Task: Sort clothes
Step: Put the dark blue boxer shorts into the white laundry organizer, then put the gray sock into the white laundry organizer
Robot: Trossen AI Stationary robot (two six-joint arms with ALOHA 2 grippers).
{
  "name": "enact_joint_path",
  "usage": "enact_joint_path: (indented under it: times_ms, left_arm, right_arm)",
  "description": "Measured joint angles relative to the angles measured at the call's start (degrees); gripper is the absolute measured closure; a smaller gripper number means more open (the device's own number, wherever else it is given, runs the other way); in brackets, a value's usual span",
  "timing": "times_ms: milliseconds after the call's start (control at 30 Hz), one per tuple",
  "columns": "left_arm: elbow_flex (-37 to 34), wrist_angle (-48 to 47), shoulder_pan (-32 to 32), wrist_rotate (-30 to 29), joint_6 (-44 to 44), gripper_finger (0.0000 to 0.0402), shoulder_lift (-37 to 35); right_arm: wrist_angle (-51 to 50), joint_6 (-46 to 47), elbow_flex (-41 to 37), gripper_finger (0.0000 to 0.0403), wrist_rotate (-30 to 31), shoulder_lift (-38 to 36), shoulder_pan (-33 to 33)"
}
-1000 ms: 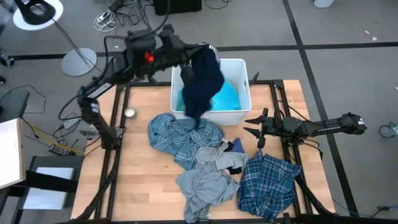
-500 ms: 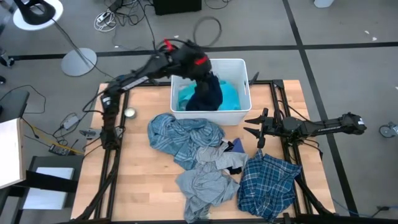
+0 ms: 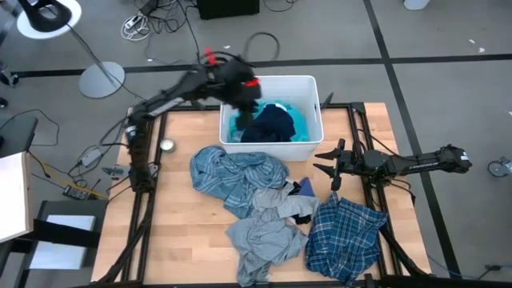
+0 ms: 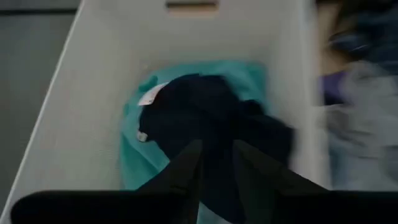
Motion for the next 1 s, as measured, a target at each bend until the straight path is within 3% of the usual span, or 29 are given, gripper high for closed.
enact_joint_path:
  times_ms: [267, 433, 667, 1000]
  left_arm:
    - [-0.09, -3.92, -6.77, 0.62, -4.80, 0.0305, -10.66]
    - [-4.22, -1.72, -16.15, -4.68, -7.50, 0.0305, -13.43]
    - [-28.62, 20.79, -24.25, -6.77, -11.11, 0.0305, -19.44]
    - [-61.37, 42.95, -26.31, -9.00, -24.57, 0.0306, -30.50]
  right_arm:
    - [-0.02, 0.00, 0.01, 0.0241, 0.00, 0.00, 0.00]
    - [-0.04, 0.00, 0.00, 0.0241, 0.00, 0.00, 0.00]
    - [-0.01, 0.00, 0.00, 0.0241, 0.00, 0.01, 0.00]
    - [1.32, 1.75, 0.01, 0.0241, -0.14, 0.01, 0.00]
